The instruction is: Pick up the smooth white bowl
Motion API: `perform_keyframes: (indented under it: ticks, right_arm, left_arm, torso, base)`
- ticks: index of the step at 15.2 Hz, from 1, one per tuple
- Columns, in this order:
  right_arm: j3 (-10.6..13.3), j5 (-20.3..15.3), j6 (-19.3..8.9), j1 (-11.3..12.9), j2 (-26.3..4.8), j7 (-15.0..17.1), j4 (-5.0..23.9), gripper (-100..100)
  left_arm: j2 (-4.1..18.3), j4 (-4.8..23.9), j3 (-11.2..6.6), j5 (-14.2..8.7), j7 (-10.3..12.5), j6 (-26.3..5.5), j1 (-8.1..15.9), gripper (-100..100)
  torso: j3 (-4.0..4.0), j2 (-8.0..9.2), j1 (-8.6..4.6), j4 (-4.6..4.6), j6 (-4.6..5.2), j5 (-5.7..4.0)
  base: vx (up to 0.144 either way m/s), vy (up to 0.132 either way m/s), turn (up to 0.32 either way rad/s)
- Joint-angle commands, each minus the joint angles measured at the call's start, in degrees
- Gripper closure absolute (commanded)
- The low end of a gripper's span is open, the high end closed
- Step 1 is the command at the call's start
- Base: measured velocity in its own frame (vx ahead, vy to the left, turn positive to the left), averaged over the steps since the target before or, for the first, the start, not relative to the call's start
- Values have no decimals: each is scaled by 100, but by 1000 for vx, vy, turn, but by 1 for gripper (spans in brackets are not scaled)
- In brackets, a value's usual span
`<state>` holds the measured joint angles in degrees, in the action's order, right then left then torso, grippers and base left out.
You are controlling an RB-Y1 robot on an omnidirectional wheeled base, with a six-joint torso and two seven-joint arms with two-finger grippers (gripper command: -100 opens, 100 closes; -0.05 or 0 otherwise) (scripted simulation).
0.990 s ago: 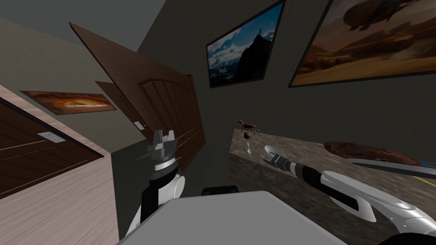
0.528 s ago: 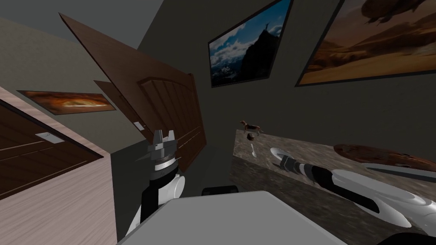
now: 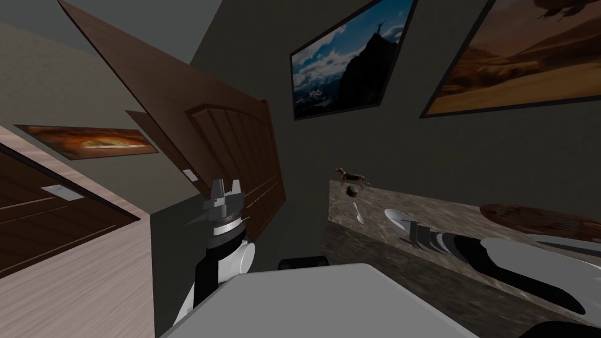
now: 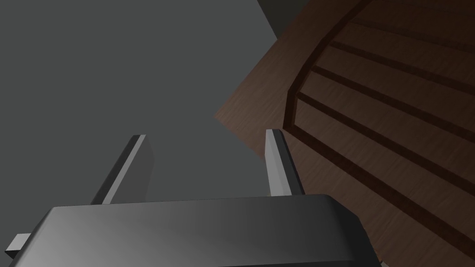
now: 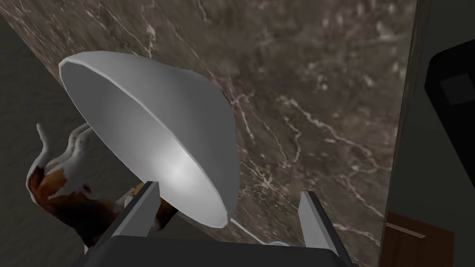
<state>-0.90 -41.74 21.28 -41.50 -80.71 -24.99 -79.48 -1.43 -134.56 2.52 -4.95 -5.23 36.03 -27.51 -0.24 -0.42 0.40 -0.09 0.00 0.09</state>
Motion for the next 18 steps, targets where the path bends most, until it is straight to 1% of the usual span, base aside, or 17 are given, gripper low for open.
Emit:
perform_keyframes:
  ticks: [1,2,4,5,6,9,10,11,15,16,18]
  right_arm:
    - [52,-86,-80,-99,-166,-4,55,-100]
    - [126,-212,-119,-208,-292,-71,206,-100]
    - [180,-295,-144,-285,-368,-114,305,-100]
    - [176,-242,-106,-183,-312,-71,264,-100]
    - [258,-287,-189,-145,-161,-142,305,-100]
    - [366,-333,-280,-59,75,-231,365,-100]
    - [355,-323,-217,-39,-13,-189,378,-100]
    - [358,-325,-228,-38,4,-202,382,100]
    - [356,-322,-233,-39,4,-198,386,100]
    - [258,-287,-189,-145,-161,-142,305,100]
    - [185,-257,-127,-201,-319,-82,266,100]
  left_arm:
    - [0,0,0,0,0,0,0,0]
    - [0,0,0,0,0,0,0,0]
    - [0,0,0,0,0,0,0,0]
    - [0,0,0,0,0,0,0,0]
    - [0,0,0,0,0,0,1,0]
    - [1,0,-1,0,0,0,1,0]
    - [1,0,-1,0,0,0,1,0]
    - [1,0,-1,0,0,0,1,0]
    - [1,0,-1,0,0,0,1,0]
    - [1,0,-1,0,0,0,1,0]
    - [1,0,-1,0,0,0,1,0]
  torso:
    - [0,0,0,0,0,0]
    - [1,2,-2,0,-1,1]
    - [3,6,0,1,0,0]
    - [6,12,-1,2,1,0]
    - [11,20,-10,4,0,-1]
    - [17,30,-55,7,-2,-14]
    - [20,35,-62,7,-1,-16]
    - [24,43,-54,10,0,-14]
    - [25,43,-43,9,-4,-12]
    - [24,43,-43,9,-4,-12]
    - [26,48,-28,8,4,-4]
  base:
    - [91,81,-12]
    - [93,78,-1]
    - [66,89,-3]
    - [36,47,-11]
    - [26,-2,69]
    - [21,-54,122]
    - [-21,-17,56]
    - [-6,-5,8]
    - [0,0,-3]
    - [-2,18,-114]
    - [-8,47,-156]
